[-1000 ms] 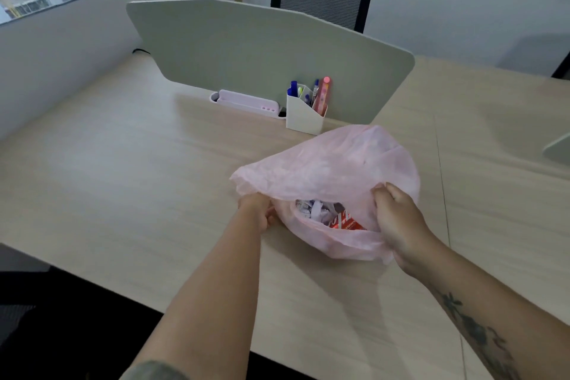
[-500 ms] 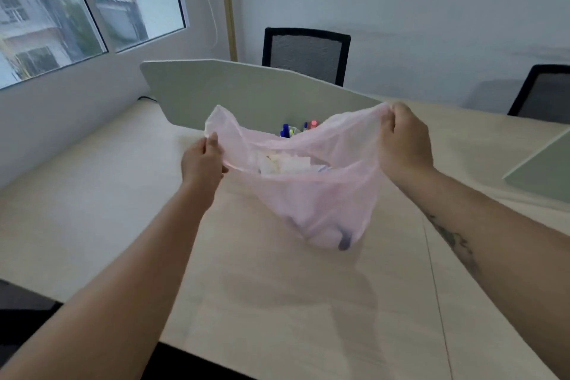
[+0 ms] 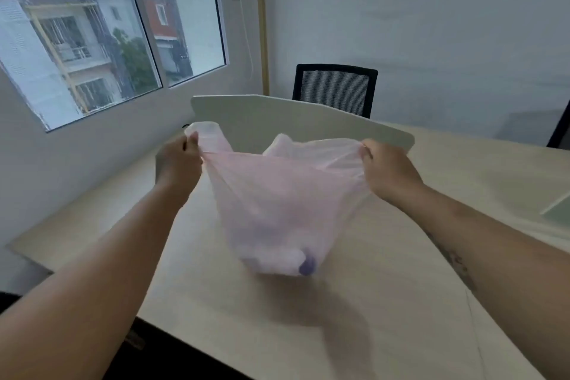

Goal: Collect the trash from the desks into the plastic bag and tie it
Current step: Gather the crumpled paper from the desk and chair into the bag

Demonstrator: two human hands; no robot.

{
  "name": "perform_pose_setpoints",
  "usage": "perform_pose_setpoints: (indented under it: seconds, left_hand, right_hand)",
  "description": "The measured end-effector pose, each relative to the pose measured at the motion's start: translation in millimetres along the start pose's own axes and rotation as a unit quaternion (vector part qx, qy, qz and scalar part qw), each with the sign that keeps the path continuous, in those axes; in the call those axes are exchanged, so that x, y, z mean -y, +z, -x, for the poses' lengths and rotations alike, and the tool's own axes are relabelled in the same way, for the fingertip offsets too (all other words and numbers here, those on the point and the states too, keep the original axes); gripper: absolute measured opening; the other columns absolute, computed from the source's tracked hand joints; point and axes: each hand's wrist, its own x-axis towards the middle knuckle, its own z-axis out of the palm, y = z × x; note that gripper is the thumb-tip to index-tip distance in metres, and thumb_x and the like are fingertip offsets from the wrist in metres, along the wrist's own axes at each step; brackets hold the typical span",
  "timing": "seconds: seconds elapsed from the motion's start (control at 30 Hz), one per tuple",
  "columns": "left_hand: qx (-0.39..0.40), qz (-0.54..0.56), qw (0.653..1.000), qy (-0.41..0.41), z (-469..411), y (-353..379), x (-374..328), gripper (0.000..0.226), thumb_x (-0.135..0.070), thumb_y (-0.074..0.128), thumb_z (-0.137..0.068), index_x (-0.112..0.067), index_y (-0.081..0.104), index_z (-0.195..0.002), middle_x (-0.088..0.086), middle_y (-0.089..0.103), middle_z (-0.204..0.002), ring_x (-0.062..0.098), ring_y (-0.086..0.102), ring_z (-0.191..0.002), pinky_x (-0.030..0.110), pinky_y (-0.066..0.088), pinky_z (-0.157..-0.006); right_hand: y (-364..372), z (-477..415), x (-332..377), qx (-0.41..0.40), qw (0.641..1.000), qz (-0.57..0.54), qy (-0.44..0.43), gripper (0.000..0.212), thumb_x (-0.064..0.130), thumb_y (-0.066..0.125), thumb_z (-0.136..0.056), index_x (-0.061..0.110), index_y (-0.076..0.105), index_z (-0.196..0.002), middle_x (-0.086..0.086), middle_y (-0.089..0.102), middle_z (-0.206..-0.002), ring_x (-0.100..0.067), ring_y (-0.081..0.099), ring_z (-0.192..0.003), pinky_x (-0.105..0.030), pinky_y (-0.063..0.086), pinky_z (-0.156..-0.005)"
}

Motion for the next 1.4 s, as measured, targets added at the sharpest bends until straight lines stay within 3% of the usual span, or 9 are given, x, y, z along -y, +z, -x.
perform_pose_setpoints:
  seconds: [0.03, 0.1, 0.17, 0.27, 0.53, 0.77, 0.97, 1.1, 1.4]
  left_hand:
    - [-0.016, 0.011, 1.000, -0.006, -1.8, -9.6, 3.8, 0.047, -0.043, 0.040, -0.099, -0.006, 0.059, -0.077, 0.008, 0.062, -0.070, 0.031, 0.063, -0.067, 0.035, 0.050, -0.062]
    - [0.064, -0.027, 0.998, -0.004, 4.1, -23.8, 8.2, 0.042, -0.038, 0.042, -0.100, -0.008, 0.059, -0.076, 0.007, 0.064, -0.069, 0.030, 0.062, -0.065, 0.033, 0.048, -0.063]
    - [0.132, -0.070, 0.989, 0.011, 13.4, -33.7, 14.2, 0.040, -0.033, 0.043, -0.101, -0.005, 0.060, -0.078, 0.006, 0.065, -0.070, 0.025, 0.060, -0.059, 0.028, 0.041, -0.058]
    - [0.132, -0.089, 0.987, 0.011, 20.6, -56.3, 17.5, 0.039, -0.033, 0.045, -0.100, -0.002, 0.061, -0.082, 0.005, 0.067, -0.073, 0.021, 0.059, -0.060, 0.026, 0.039, -0.053]
    - [0.190, -0.155, 0.969, 0.030, 58.1, -126.8, 55.0, 0.026, -0.034, 0.054, -0.097, -0.015, 0.063, -0.081, -0.001, 0.071, -0.075, 0.021, 0.067, -0.071, 0.028, 0.046, -0.057]
    - [0.130, -0.371, 0.919, 0.020, 119.1, -248.5, 97.0, 0.019, -0.040, 0.054, -0.094, -0.024, 0.062, -0.098, -0.003, 0.066, -0.099, 0.019, 0.061, -0.089, 0.035, 0.050, -0.080]
    - [0.063, -0.514, 0.853, -0.059, 203.7, -314.1, 133.6, 0.048, -0.050, 0.056, -0.089, -0.022, 0.056, -0.128, 0.005, 0.055, -0.131, 0.031, 0.050, -0.118, 0.045, 0.045, -0.099]
    - [0.076, -0.440, 0.869, -0.213, 261.1, -320.5, 160.0, 0.072, -0.043, 0.059, -0.091, -0.013, 0.030, -0.151, 0.012, 0.022, -0.158, 0.035, 0.035, -0.138, 0.044, 0.031, -0.114]
    - [0.011, -0.422, 0.887, -0.190, 317.0, -307.6, 158.5, 0.072, -0.028, 0.055, -0.096, -0.003, 0.019, -0.152, 0.011, 0.015, -0.162, 0.032, 0.027, -0.144, 0.042, 0.029, -0.113]
  right_hand:
    - [-0.2, -0.3, 9.4, -0.062, 0.998, -0.021, -0.003, 0.032, 0.030, 0.029, -0.103, 0.013, 0.052, -0.089, -0.006, 0.055, -0.079, -0.030, 0.051, -0.075, -0.036, 0.039, -0.063]
    - [2.3, 0.6, 27.3, -0.123, 0.991, -0.057, -0.003, 0.031, 0.032, 0.028, -0.102, 0.014, 0.051, -0.092, -0.006, 0.056, -0.082, -0.031, 0.051, -0.075, -0.037, 0.039, -0.063]
    - [15.8, 6.5, 37.6, -0.054, 0.997, -0.055, 0.007, 0.033, 0.032, 0.029, -0.102, 0.013, 0.049, -0.084, -0.011, 0.059, -0.085, -0.034, 0.054, -0.080, -0.037, 0.037, -0.062]
    - [44.4, 26.3, 46.6, 0.015, 0.995, -0.094, 0.040, 0.035, 0.029, 0.031, -0.102, 0.006, 0.052, -0.086, -0.020, 0.061, -0.095, -0.039, 0.055, -0.097, -0.037, 0.037, -0.067]
    - [86.3, 93.5, 97.8, -0.036, 0.978, -0.188, 0.078, 0.032, 0.024, 0.032, -0.101, 0.005, 0.051, -0.084, -0.009, 0.055, -0.079, -0.030, 0.049, -0.074, -0.034, 0.032, -0.061]
    - [103.0, 128.4, 117.0, -0.031, 0.993, -0.112, 0.022, 0.030, 0.027, 0.027, -0.102, 0.009, 0.048, -0.092, -0.023, 0.060, -0.094, -0.041, 0.056, -0.085, -0.040, 0.039, -0.067]
    - [112.9, 163.1, 120.4, 0.033, 0.991, -0.121, -0.056, 0.031, 0.031, 0.025, -0.103, 0.010, 0.047, -0.096, -0.017, 0.056, -0.084, -0.040, 0.053, -0.082, -0.039, 0.038, -0.066]
    - [104.6, 183.8, 110.7, 0.068, 0.986, -0.122, -0.088, 0.029, 0.030, 0.027, -0.103, 0.011, 0.049, -0.100, -0.013, 0.053, -0.082, -0.038, 0.052, -0.080, -0.041, 0.041, -0.067]
    - [85.8, 204.8, 85.5, 0.110, 0.977, -0.161, -0.090, 0.030, 0.025, 0.031, -0.101, 0.007, 0.054, -0.101, -0.017, 0.052, -0.093, -0.038, 0.051, -0.090, -0.042, 0.041, -0.076]
